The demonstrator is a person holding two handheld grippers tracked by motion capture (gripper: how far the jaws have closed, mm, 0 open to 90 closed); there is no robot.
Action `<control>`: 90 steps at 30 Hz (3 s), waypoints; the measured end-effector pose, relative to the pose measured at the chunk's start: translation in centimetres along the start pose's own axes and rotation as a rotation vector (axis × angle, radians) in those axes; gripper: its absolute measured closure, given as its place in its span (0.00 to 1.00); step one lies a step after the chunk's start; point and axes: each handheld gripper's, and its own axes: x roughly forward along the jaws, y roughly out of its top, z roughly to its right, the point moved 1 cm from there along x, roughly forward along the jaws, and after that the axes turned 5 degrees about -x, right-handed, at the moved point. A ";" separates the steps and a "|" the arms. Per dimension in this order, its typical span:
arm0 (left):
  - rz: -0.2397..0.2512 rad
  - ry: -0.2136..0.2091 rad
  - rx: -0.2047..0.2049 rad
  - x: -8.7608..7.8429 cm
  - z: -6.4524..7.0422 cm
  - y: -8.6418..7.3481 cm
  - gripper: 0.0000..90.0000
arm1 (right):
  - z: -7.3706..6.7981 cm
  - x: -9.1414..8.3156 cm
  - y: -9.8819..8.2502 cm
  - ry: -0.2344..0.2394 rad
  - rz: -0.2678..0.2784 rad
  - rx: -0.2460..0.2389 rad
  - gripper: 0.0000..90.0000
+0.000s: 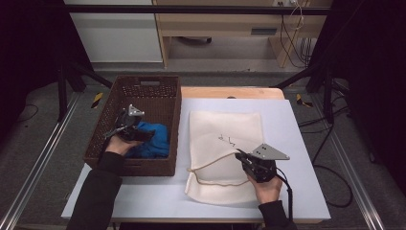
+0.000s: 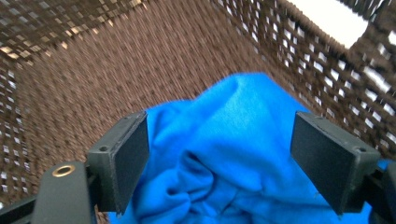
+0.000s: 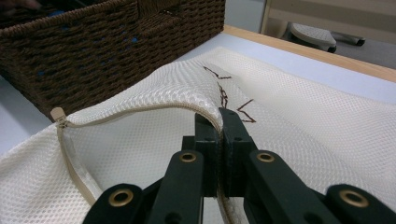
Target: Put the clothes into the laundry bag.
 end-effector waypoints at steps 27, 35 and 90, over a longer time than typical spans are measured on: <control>-0.321 -0.090 0.032 3.6 1.2 -1.0 0.40 | 0.1 0.0 0.0 0.006 -0.031 -0.010 0.97; -0.332 -0.079 0.056 3.0 1.4 -0.8 0.79 | 0.3 0.0 -0.1 0.008 -0.037 -0.002 0.97; 0.698 -0.070 -0.075 -17.4 3.2 2.0 0.82 | 0.4 -0.2 0.1 0.001 -0.041 0.008 0.98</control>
